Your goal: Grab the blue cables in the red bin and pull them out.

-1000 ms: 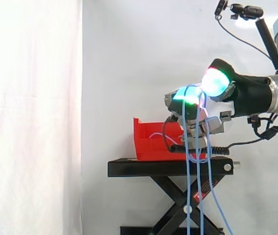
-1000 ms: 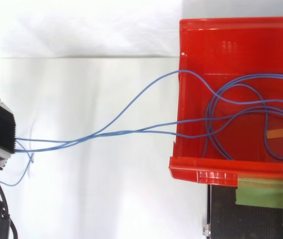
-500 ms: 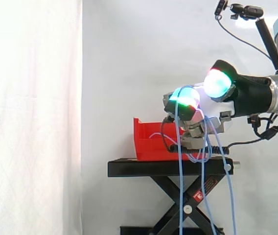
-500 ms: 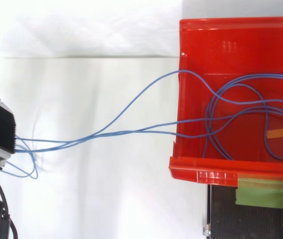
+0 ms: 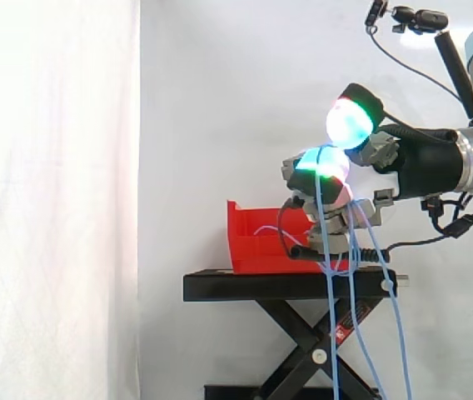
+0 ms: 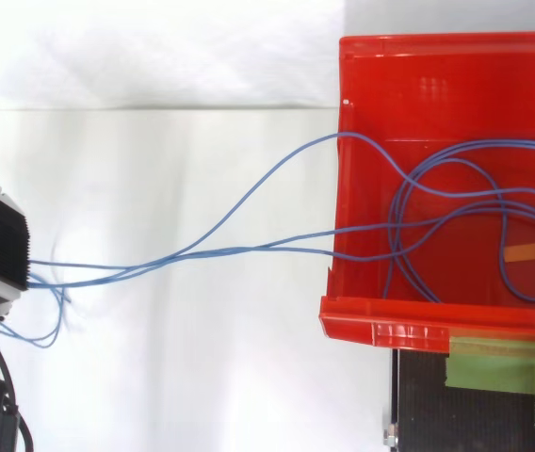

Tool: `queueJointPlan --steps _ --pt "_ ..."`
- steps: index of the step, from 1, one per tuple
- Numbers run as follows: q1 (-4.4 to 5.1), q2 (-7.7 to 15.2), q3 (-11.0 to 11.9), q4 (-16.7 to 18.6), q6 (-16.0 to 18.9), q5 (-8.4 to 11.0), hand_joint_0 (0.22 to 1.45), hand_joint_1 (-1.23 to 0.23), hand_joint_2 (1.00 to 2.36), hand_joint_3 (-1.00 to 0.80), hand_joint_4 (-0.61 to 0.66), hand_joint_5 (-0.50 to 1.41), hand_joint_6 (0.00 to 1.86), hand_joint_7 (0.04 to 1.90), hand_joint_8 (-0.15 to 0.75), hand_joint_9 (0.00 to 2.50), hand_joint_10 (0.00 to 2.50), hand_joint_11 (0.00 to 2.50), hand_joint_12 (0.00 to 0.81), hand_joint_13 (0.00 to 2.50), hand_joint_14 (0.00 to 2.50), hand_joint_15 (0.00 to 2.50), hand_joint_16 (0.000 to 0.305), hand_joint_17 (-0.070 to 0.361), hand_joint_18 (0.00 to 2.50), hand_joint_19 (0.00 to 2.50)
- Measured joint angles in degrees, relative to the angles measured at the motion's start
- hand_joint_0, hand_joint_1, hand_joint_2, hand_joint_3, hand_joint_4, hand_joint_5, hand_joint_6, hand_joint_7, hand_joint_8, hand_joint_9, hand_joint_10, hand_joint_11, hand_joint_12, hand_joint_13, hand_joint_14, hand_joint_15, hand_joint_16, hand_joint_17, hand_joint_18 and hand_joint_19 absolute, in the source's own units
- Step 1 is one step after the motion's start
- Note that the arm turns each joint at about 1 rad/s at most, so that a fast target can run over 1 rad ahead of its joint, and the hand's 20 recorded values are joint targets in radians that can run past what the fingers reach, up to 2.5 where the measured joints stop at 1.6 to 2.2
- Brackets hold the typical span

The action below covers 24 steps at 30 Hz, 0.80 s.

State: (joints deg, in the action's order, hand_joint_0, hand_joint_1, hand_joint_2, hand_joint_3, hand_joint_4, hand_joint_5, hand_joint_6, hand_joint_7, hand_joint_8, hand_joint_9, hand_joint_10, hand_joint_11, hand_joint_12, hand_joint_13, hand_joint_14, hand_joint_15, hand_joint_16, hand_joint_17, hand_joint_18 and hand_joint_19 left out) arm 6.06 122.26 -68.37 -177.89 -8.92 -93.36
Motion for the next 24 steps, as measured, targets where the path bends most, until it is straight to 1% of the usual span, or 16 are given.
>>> queueJointPlan --steps 1,4,7,8,9,10,11,12,14,15,16,17,19,20,22,24 --pt "0.00 0.01 0.00 0.00 0.00 -0.01 0.67 -0.80 1.00 -1.00 0.07 0.90 0.16 0.80 0.258 1.16 0.02 1.23 0.341 1.32 0.01 1.59 0.056 0.126 0.90 1.00" --pt "0.03 0.00 0.00 0.00 0.00 0.00 0.69 -0.83 1.00 -1.00 0.07 0.91 0.16 0.81 0.248 1.15 0.02 1.22 0.340 1.31 0.01 1.60 0.054 0.122 0.89 1.00" --pt "0.02 0.00 0.00 0.00 0.00 0.00 0.73 -0.87 1.00 -1.00 0.04 0.91 0.27 0.80 0.235 1.16 0.03 1.25 0.315 1.30 0.01 1.60 0.051 0.115 0.87 1.01" --pt "0.03 0.00 0.00 0.00 0.00 0.00 0.74 -0.87 1.00 -1.00 0.05 0.90 0.28 0.80 0.238 1.16 0.03 1.24 0.316 1.30 0.01 1.61 0.051 0.114 0.87 1.02" --pt "0.05 0.00 0.00 0.00 0.00 0.01 0.77 -0.88 1.00 -1.00 0.04 0.89 0.35 0.78 0.227 1.16 0.03 1.26 0.308 1.30 0.01 1.61 0.049 0.110 0.86 1.03" --pt "0.06 0.00 0.00 0.00 0.00 0.01 0.82 -0.90 1.00 -1.00 0.01 0.88 0.46 0.75 0.222 1.15 0.03 1.26 0.297 1.29 0.01 1.61 0.047 0.106 0.85 1.02" --pt "0.07 0.00 0.00 -0.01 0.00 0.02 0.83 -0.90 1.00 -1.00 0.00 0.88 0.50 0.75 0.214 1.16 0.03 1.25 0.293 1.30 0.01 1.61 0.046 0.104 0.85 1.03" --pt "0.07 0.00 0.00 -0.03 0.00 0.01 0.87 -0.91 1.00 -1.00 -0.02 0.86 0.60 0.72 0.203 1.17 0.03 1.27 0.290 1.30 0.01 1.62 0.046 0.103 0.85 1.03" --pt "0.08 0.00 0.00 -0.06 0.03 0.02 0.89 -0.91 1.00 -1.00 -0.07 0.83 0.69 0.74 0.199 1.17 0.03 1.27 0.284 1.30 0.01 1.63 0.045 0.101 0.86 1.03" --pt "0.08 0.00 0.00 -0.07 0.07 0.02 0.90 -0.91 1.00 -1.00 -0.08 0.83 0.70 0.74 0.202 1.17 0.03 1.26 0.291 1.30 0.01 1.62 0.045 0.101 0.87 1.03" --pt "0.08 0.00 0.00 -0.07 0.10 0.02 0.90 -0.91 1.00 -1.00 -0.08 0.76 0.88 0.64 0.202 1.16 0.03 1.27 0.285 1.31 0.01 1.62 0.045 0.102 0.87 1.03" --pt "0.08 0.00 0.00 -0.08 0.14 0.02 0.90 -0.91 1.00 -1.00 -0.08 0.73 0.95 0.60 0.203 1.16 0.03 1.27 0.282 1.31 0.01 1.63 0.045 0.102 0.87 1.03" --pt "0.09 -0.01 0.00 -0.08 0.19 0.02 0.91 -0.92 1.00 -1.00 -0.09 0.69 1.04 0.57 0.191 1.16 0.03 1.29 0.282 1.31 0.01 1.62 0.045 0.102 0.87 1.03" --pt "0.09 -0.01 0.00 -0.07 0.19 0.02 0.91 -0.92 1.00 -1.00 -0.09 0.69 1.04 0.57 0.191 1.16 0.03 1.29 0.282 1.31 0.01 1.62 0.045 0.101 0.87 1.03" --pt "0.08 0.00 0.00 -0.04 0.18 0.02 0.93 -0.92 1.00 -1.00 -0.09 0.63 1.17 0.52 0.190 1.16 0.03 1.33 0.283 1.32 0.01 1.63 0.045 0.102 0.88 1.03" --pt "0.08 0.01 0.00 -0.02 0.18 0.02 0.95 -0.90 1.00 -1.00 -0.08 0.58 1.26 0.48 0.197 1.15 0.03 1.33 0.284 1.32 0.01 1.63 0.045 0.102 0.89 1.03"
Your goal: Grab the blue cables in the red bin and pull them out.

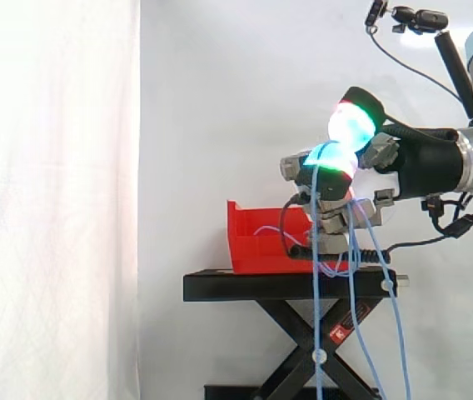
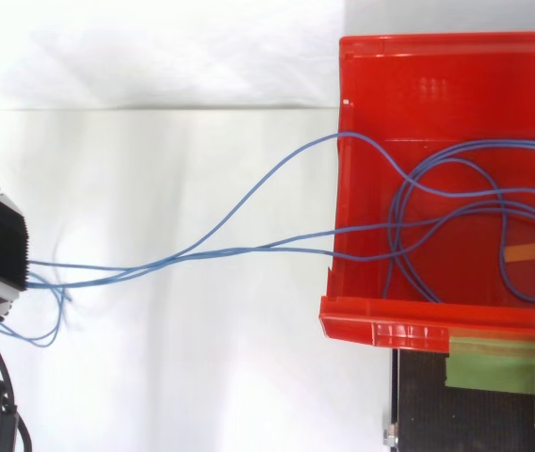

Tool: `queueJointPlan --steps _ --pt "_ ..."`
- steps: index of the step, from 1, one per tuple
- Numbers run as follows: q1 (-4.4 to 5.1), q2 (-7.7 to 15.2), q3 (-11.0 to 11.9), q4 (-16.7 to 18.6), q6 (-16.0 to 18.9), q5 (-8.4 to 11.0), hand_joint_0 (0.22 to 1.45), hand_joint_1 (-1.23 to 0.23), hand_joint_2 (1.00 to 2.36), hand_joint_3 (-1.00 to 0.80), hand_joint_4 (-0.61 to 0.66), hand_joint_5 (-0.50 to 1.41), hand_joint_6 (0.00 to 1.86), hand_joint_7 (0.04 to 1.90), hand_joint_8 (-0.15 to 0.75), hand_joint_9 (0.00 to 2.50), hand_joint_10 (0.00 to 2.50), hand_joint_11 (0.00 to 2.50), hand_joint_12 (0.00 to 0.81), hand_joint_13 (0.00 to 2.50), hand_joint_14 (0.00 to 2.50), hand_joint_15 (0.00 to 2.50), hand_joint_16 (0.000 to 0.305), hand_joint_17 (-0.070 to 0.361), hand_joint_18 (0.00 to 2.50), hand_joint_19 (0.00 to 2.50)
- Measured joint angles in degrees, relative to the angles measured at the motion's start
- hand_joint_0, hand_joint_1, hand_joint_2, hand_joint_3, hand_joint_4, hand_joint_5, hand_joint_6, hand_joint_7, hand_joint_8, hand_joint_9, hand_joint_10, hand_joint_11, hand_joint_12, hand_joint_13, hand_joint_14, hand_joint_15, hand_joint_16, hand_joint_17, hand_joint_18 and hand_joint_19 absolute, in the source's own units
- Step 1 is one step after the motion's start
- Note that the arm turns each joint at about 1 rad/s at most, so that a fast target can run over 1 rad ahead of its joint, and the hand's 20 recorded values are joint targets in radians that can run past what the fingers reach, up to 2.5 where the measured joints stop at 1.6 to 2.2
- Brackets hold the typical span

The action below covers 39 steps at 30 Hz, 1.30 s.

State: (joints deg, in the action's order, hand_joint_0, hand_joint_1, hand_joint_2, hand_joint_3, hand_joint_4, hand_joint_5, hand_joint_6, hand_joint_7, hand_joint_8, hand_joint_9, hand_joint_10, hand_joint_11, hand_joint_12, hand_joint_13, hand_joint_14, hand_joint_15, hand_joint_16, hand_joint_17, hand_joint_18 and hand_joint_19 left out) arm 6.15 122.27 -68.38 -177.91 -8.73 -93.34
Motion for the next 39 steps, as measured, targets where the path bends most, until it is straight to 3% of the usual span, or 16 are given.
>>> queueJointPlan --steps 3,13,21,25,39 --pt "0.00 0.07 -0.34 0.03 0.08 0.00 0.96 -0.87 1.00 -1.00 -0.06 0.55 1.31 0.46 0.203 1.15 0.02 1.32 0.286 1.32 0.01 1.64 0.045 0.102 0.89 1.02" --pt "0.01 0.13 -5.55 4.20 2.52 -0.04 0.97 -0.85 1.00 -1.00 -0.05 0.54 1.34 0.45 0.197 1.15 0.02 1.36 0.287 1.32 0.01 1.64 0.045 0.101 0.90 1.02" --pt "0.16 0.09 -10.44 12.96 3.29 0.14 0.96 -0.86 1.00 -1.00 -0.05 0.54 1.35 0.44 0.196 1.14 0.02 1.36 0.285 1.33 0.01 1.65 0.045 0.101 0.91 1.02" --pt "0.28 0.08 -11.08 14.60 3.34 0.10 0.97 -0.85 1.00 -1.00 -0.04 0.53 1.37 0.43 0.202 1.13 0.02 1.36 0.284 1.33 0.01 1.65 0.045 0.102 0.91 1.02" --pt "0.40 0.07 -11.23 14.98 2.10 0.01 0.98 -0.84 1.00 -0.95 0.06 0.50 1.55 0.36 0.227 1.09 0.02 1.32 0.289 1.31 0.01 1.66 0.045 0.102 0.92 1.03"
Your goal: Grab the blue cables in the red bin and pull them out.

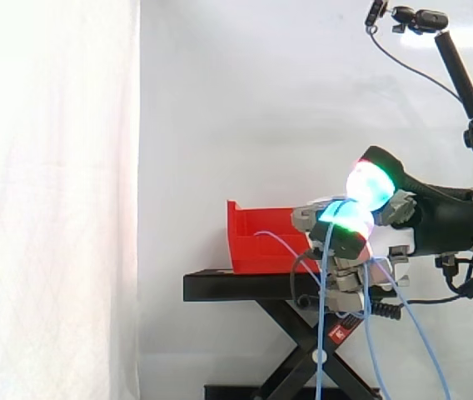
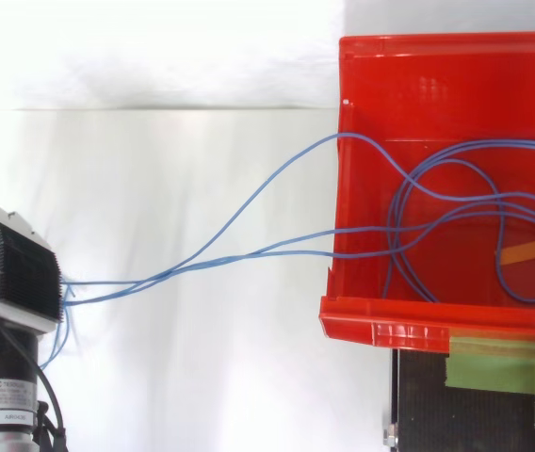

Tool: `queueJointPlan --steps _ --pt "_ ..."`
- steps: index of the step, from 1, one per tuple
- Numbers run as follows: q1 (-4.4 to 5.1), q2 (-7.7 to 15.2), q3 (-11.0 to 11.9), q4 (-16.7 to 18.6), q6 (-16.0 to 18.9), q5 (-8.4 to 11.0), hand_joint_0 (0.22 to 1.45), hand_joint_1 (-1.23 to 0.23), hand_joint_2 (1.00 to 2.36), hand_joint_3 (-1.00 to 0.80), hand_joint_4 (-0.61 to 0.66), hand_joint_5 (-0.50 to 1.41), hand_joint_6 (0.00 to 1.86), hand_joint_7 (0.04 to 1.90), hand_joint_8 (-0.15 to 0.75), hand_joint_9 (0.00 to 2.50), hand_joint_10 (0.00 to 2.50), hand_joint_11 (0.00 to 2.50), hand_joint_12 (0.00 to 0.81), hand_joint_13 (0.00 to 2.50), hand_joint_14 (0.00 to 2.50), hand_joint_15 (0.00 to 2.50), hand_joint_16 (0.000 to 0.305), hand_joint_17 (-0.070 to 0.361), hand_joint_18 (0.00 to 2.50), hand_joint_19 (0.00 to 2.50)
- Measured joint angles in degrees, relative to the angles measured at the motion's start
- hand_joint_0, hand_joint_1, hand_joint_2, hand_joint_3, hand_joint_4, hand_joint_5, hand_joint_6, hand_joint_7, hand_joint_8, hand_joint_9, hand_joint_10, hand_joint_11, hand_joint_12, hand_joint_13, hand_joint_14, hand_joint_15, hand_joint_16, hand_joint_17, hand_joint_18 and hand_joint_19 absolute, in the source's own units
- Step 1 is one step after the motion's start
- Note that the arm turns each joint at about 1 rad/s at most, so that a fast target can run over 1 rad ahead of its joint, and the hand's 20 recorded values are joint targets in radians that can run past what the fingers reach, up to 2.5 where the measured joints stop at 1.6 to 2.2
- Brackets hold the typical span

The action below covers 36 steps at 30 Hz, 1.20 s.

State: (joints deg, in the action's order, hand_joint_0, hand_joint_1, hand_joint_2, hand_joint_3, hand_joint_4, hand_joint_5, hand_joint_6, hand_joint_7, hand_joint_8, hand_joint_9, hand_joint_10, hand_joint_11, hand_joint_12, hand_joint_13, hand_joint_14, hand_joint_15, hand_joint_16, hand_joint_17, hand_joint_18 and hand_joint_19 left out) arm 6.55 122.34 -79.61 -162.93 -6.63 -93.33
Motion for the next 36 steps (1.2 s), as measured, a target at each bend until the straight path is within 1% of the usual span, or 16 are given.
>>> queueJointPlan --steps 8,14,21,29,36 --pt "0.00 0.00 0.01 0.03 -0.17 0.08 0.98 -0.84 1.00 -0.94 0.07 0.50 1.56 0.36 0.218 1.08 0.02 1.32 0.286 1.31 0.01 1.66 0.046 0.103 0.92 1.03" --pt "0.01 0.00 0.00 0.07 -0.18 0.08 0.98 -0.84 1.00 -0.93 0.10 0.50 1.58 0.36 0.227 1.08 0.02 1.32 0.291 1.31 0.01 1.67 0.046 0.104 0.92 1.03" --pt "-0.01 0.00 0.02 0.07 -0.18 0.08 0.98 -0.83 1.00 -0.94 0.11 0.50 1.59 0.36 0.234 1.08 0.02 1.32 0.299 1.31 0.01 1.67 0.046 0.104 0.92 1.03" --pt "0.00 0.00 0.00 0.07 -0.18 0.09 0.98 -0.83 1.00 -0.94 0.10 0.50 1.60 0.36 0.233 1.08 0.02 1.31 0.280 1.31 0.01 1.66 0.046 0.103 0.92 1.03" --pt "0.01 0.00 0.02 0.07 -0.18 0.16 0.99 -0.82 1.00 -0.95 0.10 0.50 1.60 0.35 0.231 1.07 0.02 1.31 0.283 1.32 0.01 1.67 0.046 0.104 0.93 1.03"
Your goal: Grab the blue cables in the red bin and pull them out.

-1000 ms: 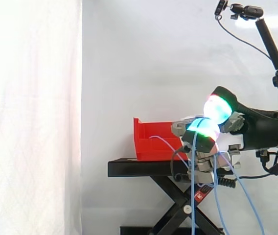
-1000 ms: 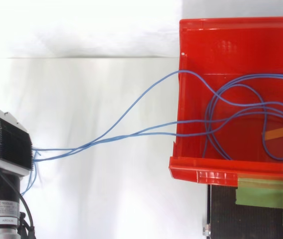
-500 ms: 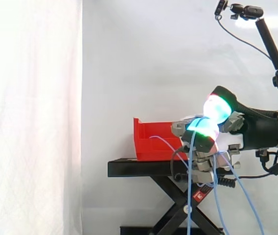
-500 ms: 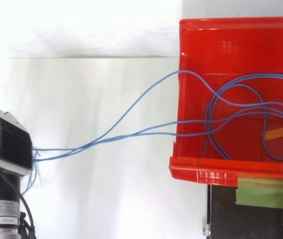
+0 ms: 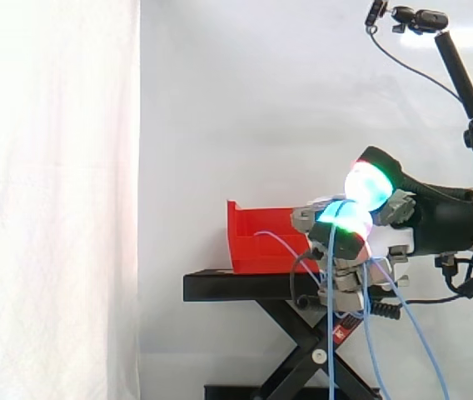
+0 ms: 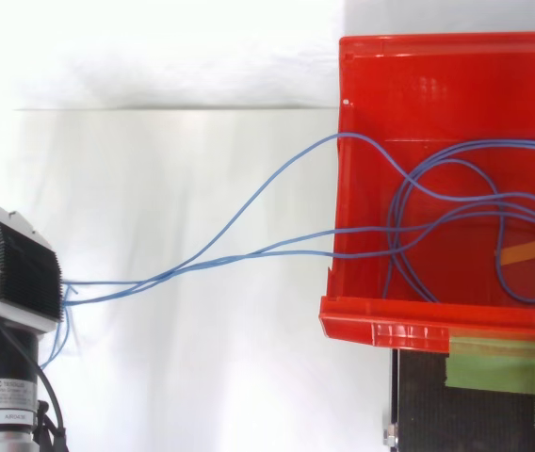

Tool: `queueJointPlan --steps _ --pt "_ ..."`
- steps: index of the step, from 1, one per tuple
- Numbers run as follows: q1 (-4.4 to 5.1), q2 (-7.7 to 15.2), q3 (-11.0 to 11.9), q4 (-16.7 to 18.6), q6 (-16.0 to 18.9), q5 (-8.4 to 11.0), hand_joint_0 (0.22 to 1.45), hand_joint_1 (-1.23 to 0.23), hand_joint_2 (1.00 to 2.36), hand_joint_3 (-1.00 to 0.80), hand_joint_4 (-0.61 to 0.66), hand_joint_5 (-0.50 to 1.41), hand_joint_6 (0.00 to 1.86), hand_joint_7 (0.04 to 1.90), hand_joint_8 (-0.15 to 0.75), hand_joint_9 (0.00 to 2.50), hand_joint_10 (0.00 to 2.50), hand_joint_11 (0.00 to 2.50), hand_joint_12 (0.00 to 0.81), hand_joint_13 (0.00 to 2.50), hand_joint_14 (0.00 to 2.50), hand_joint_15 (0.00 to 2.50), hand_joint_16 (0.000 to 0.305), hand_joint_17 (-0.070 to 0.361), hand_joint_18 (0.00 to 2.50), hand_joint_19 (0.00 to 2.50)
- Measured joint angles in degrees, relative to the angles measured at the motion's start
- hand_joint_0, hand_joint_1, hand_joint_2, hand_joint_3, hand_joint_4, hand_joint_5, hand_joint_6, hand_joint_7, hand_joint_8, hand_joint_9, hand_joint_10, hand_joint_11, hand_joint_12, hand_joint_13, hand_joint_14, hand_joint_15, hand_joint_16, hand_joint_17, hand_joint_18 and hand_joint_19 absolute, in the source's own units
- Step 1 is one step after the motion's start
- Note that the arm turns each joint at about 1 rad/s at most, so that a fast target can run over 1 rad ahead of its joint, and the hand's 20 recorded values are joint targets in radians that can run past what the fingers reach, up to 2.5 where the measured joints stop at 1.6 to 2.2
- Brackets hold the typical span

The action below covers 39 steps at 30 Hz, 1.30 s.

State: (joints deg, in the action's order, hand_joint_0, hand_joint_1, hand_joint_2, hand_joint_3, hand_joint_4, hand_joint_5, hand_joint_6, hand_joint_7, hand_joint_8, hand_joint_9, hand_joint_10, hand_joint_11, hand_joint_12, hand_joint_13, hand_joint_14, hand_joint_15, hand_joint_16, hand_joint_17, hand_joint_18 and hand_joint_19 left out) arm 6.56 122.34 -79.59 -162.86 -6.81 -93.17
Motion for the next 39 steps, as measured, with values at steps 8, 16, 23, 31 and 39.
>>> queueJointPlan --steps 8,16,23,31,39 --pt "-0.02 0.00 -0.02 0.00 0.00 0.01 0.98 -0.82 1.00 -0.96 0.10 0.50 1.61 0.35 0.233 1.06 0.02 1.29 0.284 1.31 0.01 1.64 0.047 0.105 0.93 1.03" --pt "-0.03 0.00 -0.03 0.00 0.00 0.01 0.98 -0.81 1.00 -0.97 0.09 0.49 1.61 0.35 0.229 1.06 0.02 1.28 0.282 1.32 0.01 1.63 0.046 0.104 0.93 1.03" --pt "-0.01 0.00 -0.02 0.00 0.00 0.01 0.98 -0.81 1.00 -0.96 0.09 0.49 1.61 0.35 0.219 1.06 0.02 1.28 0.281 1.31 0.01 1.63 0.047 0.105 0.93 1.02" --pt "-0.03 0.00 -0.02 0.00 0.00 0.01 0.98 -0.81 1.00 -0.97 0.08 0.49 1.60 0.35 0.223 1.06 0.02 1.27 0.281 1.31 0.01 1.62 0.046 0.104 0.93 1.03" --pt "-0.02 -0.02 -0.01 0.00 0.00 0.01 0.98 -0.82 1.00 -0.97 0.08 0.49 1.60 0.35 0.223 1.06 0.02 1.27 0.284 1.31 0.01 1.62 0.046 0.104 0.92 1.03"
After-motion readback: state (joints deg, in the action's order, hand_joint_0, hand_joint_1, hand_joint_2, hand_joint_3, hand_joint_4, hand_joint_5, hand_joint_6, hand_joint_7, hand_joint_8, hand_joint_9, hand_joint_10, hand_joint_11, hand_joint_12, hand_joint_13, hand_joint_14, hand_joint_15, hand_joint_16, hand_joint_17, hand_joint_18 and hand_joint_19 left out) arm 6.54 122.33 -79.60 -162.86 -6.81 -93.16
